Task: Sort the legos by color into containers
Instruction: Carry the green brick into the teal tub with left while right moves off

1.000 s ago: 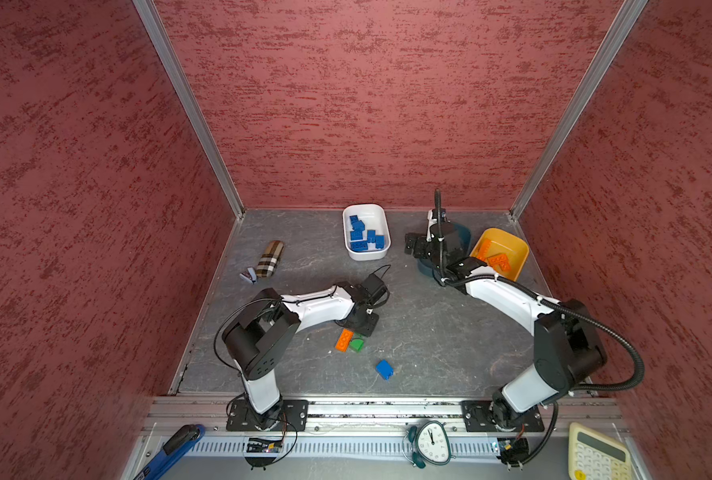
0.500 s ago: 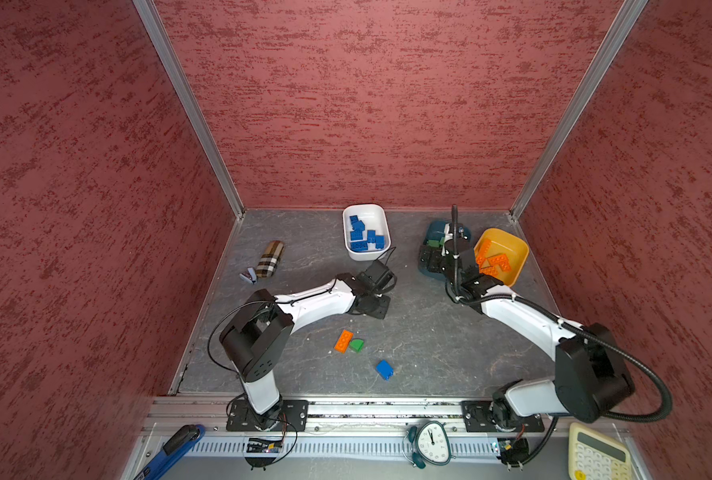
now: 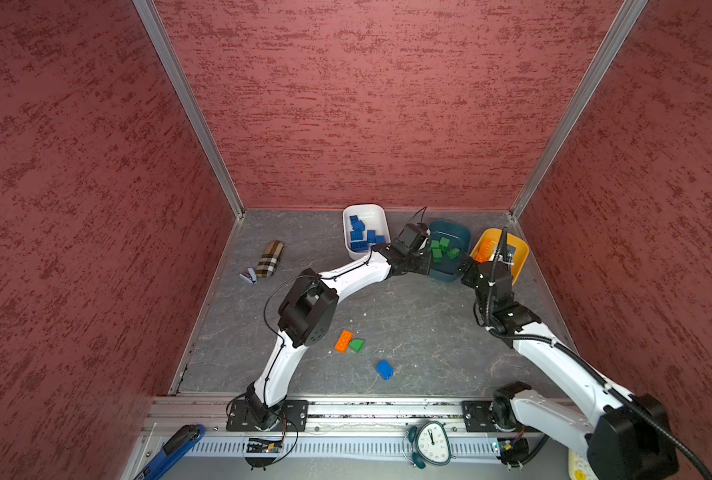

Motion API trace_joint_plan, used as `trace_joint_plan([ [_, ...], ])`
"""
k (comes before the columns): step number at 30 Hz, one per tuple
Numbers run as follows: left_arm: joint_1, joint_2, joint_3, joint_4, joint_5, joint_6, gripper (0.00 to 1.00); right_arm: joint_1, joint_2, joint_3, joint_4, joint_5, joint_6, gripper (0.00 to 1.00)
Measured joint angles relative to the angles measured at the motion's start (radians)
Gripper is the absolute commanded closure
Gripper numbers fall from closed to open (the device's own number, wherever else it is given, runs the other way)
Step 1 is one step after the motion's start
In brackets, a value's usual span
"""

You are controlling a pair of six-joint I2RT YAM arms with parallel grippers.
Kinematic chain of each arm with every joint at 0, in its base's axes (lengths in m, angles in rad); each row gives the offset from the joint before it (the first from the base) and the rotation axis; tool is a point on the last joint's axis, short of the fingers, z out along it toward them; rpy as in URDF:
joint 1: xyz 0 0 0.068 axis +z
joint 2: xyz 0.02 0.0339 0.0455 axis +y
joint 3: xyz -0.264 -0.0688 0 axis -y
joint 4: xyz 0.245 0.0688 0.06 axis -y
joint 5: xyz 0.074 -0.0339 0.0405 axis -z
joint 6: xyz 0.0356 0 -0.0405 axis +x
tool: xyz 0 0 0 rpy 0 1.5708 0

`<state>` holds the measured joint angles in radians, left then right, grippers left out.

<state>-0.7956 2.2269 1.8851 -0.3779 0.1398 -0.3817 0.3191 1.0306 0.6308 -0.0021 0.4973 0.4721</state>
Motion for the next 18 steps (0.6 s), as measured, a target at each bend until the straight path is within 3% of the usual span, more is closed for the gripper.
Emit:
trace_joint_plan([
  [2,0.004,0.067,0.088,-0.003,0.019,-0.017,0.8,0.0,-0.014,-0.001,-0.012,-0.003,-0.008,0.01],
  [6,0.01,0.227,0.336,-0.047,0.022,-0.06,0.63,-0.001,-0.034,-0.016,-0.045,-0.039,-0.025,0.01],
  [8,0.014,0.315,0.494,-0.095,0.015,-0.087,0.5,-0.001,-0.042,-0.024,-0.06,-0.072,-0.037,0.01],
  [10,0.02,0.382,0.623,-0.145,0.015,-0.116,0.3,-0.001,-0.051,-0.025,-0.083,-0.104,-0.05,0.01],
  [13,0.033,0.381,0.639,-0.183,0.018,-0.138,0.11,-0.001,-0.064,-0.025,-0.103,-0.17,-0.077,0.01],
  [18,0.053,0.262,0.434,-0.175,0.02,-0.148,0.03,-0.001,-0.063,-0.025,-0.117,-0.335,-0.119,0.01],
])
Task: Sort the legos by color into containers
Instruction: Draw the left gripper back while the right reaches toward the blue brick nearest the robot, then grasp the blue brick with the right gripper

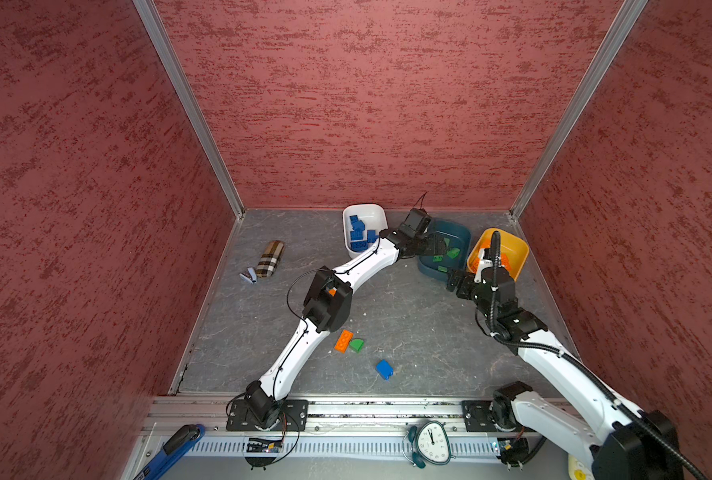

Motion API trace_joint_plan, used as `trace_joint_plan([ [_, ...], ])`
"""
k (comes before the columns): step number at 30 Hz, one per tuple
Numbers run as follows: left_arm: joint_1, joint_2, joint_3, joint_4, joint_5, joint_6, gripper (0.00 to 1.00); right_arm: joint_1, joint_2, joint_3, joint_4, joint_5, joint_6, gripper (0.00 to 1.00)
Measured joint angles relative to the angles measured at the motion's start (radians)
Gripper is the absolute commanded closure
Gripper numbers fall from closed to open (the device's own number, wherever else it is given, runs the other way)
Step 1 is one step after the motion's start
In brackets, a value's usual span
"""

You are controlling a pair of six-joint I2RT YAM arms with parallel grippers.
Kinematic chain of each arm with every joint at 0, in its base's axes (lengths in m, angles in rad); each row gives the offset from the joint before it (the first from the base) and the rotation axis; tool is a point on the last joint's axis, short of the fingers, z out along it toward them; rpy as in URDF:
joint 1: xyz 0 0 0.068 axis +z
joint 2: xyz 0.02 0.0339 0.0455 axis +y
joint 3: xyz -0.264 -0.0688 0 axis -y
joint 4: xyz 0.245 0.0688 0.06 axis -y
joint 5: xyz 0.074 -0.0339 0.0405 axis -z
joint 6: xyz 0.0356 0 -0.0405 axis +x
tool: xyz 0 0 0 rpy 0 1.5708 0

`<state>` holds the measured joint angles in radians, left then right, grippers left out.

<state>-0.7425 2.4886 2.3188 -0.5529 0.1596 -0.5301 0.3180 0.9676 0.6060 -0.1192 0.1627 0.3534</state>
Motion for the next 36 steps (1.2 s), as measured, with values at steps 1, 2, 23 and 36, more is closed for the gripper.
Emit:
trace_joint_plan([
  [1,0.004,-0.024,-0.035,0.0,0.001,-0.001,0.02,0.0,0.003,0.0,0.0,-0.031,-0.007,0.01],
  [2,0.008,-0.049,-0.065,0.001,0.001,-0.003,0.01,0.0,0.009,0.0,-0.001,-0.068,-0.016,0.01],
  [23,0.155,-0.653,-0.846,0.232,-0.027,-0.121,0.01,0.446,0.182,0.017,-0.179,-0.343,-0.124,0.01],
  [36,0.236,-1.022,-1.238,0.283,-0.138,-0.18,0.01,0.764,0.351,0.183,-0.379,-0.263,-0.026,0.23],
])
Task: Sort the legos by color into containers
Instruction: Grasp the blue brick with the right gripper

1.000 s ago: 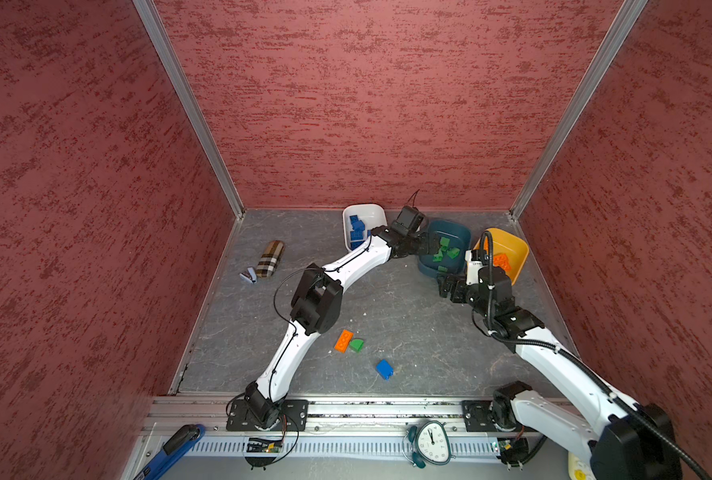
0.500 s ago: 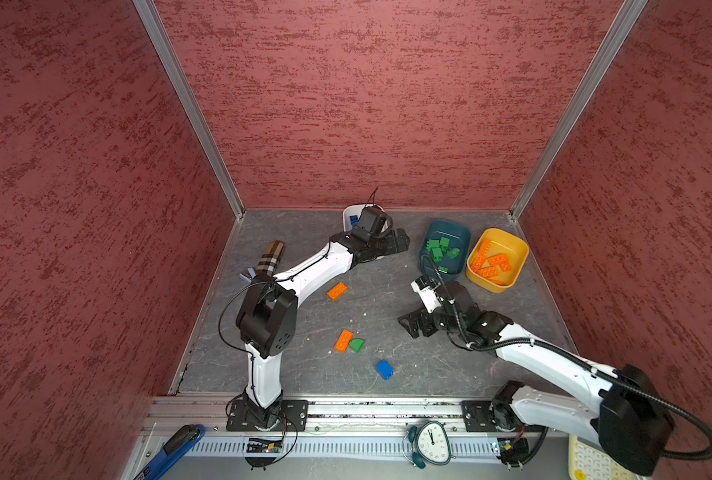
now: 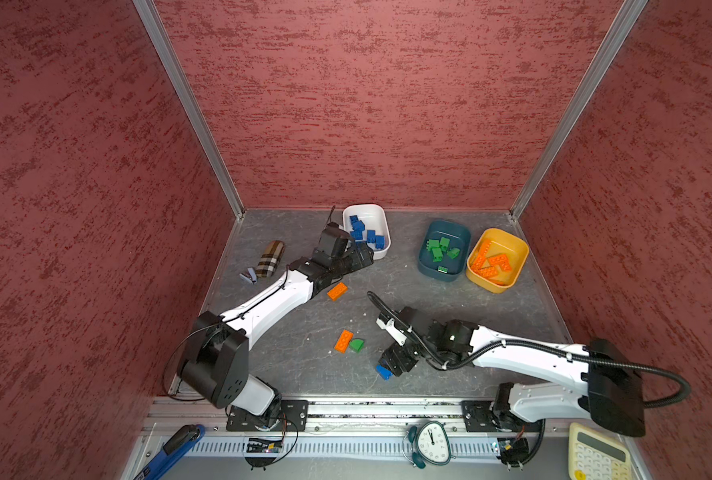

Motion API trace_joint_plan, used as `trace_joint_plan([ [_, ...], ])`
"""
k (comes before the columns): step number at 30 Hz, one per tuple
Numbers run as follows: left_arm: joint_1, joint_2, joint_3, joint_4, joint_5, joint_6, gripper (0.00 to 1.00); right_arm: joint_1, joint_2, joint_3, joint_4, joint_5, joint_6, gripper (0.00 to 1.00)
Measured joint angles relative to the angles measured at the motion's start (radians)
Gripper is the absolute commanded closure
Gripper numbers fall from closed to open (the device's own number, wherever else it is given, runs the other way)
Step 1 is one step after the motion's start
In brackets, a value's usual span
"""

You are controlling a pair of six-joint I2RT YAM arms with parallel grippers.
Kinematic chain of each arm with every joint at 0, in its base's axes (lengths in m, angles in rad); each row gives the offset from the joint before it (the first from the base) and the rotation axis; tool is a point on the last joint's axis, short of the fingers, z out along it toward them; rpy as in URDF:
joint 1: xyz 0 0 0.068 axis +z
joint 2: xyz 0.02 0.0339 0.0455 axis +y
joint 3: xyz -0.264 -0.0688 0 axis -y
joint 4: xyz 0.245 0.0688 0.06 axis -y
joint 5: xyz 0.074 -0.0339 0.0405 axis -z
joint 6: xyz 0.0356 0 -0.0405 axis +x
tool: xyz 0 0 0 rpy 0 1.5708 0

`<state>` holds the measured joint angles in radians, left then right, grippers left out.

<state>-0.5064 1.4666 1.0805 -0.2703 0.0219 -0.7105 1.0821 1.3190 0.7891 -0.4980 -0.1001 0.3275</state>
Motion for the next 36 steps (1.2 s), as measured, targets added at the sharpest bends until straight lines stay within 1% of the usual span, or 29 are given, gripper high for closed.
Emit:
trace_joint_plan([
  [4,0.042,-0.12,-0.117,-0.03,-0.069,-0.024,0.01,0.032,0.073,0.034,-0.04,0.03,0.013,0.31],
  [8,0.081,-0.254,-0.239,-0.085,-0.13,-0.053,0.01,0.057,0.14,0.057,-0.072,0.031,0.005,0.35],
  [12,0.116,-0.375,-0.34,-0.138,-0.169,-0.083,0.01,0.073,0.183,0.075,-0.101,0.013,-0.023,0.38],
  [14,0.127,-0.429,-0.385,-0.159,-0.187,-0.098,0.01,0.076,0.203,0.095,-0.131,-0.001,-0.045,0.41],
  [18,0.135,-0.499,-0.447,-0.19,-0.206,-0.124,0.01,0.078,0.275,0.15,-0.176,-0.003,-0.073,0.46],
  [22,0.138,-0.513,-0.466,-0.215,-0.213,-0.141,0.01,0.08,0.332,0.166,-0.19,0.004,-0.089,0.5],
  [29,0.138,-0.497,-0.467,-0.225,-0.214,-0.149,0.01,0.079,0.346,0.182,-0.177,0.049,-0.113,0.56],
  [33,0.138,-0.464,-0.467,-0.225,-0.21,-0.149,0.01,0.075,0.357,0.186,-0.15,0.072,-0.145,0.66],
  [36,0.138,-0.44,-0.466,-0.224,-0.203,-0.149,0.01,0.057,0.36,0.188,-0.139,0.081,-0.168,0.7],
])
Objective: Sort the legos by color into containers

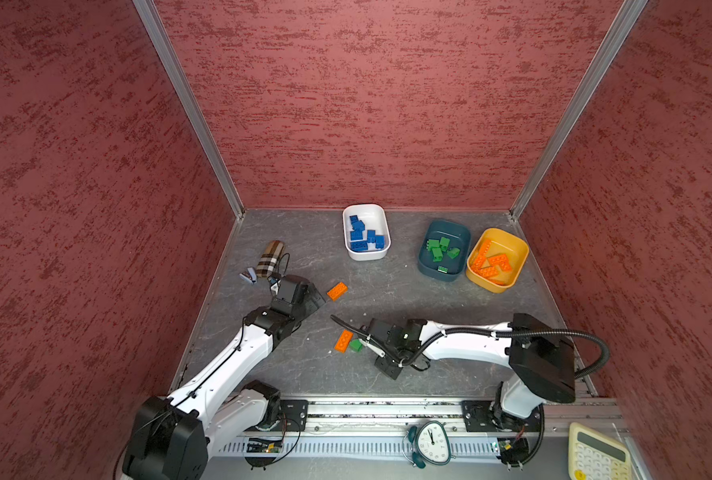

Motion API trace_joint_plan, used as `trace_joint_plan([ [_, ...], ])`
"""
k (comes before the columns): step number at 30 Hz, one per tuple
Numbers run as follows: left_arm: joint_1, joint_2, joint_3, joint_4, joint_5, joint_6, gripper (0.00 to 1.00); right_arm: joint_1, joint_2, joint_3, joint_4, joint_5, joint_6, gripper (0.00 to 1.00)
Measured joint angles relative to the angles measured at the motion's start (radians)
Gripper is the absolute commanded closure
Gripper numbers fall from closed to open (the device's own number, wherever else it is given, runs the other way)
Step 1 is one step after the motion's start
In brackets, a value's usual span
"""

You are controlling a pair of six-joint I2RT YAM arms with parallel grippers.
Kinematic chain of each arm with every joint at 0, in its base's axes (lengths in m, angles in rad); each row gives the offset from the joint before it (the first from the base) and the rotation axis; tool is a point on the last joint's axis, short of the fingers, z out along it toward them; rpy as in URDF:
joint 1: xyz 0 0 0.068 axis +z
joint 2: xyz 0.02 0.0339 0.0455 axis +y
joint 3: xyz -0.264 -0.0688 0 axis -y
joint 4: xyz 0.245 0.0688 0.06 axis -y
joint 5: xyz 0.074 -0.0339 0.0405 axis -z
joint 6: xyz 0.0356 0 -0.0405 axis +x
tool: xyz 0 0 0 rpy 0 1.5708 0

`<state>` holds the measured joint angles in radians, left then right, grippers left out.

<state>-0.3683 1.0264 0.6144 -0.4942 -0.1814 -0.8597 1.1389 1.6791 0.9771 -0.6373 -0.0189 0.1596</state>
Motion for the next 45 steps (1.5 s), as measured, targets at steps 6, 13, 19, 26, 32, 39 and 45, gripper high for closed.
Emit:
trace_joint_plan([
  [6,-0.001,0.04,0.006,0.0,0.02,-0.007,0.01,-0.094,0.01,0.019,0.054,0.029,-0.082,0.75],
  [13,-0.003,0.089,0.064,-0.005,0.024,-0.009,0.01,-0.245,0.01,0.05,0.151,0.043,-0.178,0.79],
  [19,-0.003,0.151,0.116,-0.005,0.032,-0.009,0.01,-0.376,0.042,0.201,0.262,0.022,-0.243,0.79],
  [26,-0.003,0.225,0.174,-0.007,0.073,0.001,0.01,-0.483,0.239,0.454,0.416,0.016,-0.278,0.78],
  [32,-0.003,0.23,0.198,-0.007,0.095,0.014,0.01,-0.54,0.445,0.696,0.448,0.031,-0.295,0.77],
  [39,-0.003,0.232,0.198,-0.013,0.135,0.038,0.01,-0.59,0.684,1.03,0.415,0.039,-0.311,0.61],
  [45,-0.003,0.241,0.199,-0.04,0.155,0.055,0.01,-0.602,0.822,1.254,0.333,0.036,-0.328,0.33],
])
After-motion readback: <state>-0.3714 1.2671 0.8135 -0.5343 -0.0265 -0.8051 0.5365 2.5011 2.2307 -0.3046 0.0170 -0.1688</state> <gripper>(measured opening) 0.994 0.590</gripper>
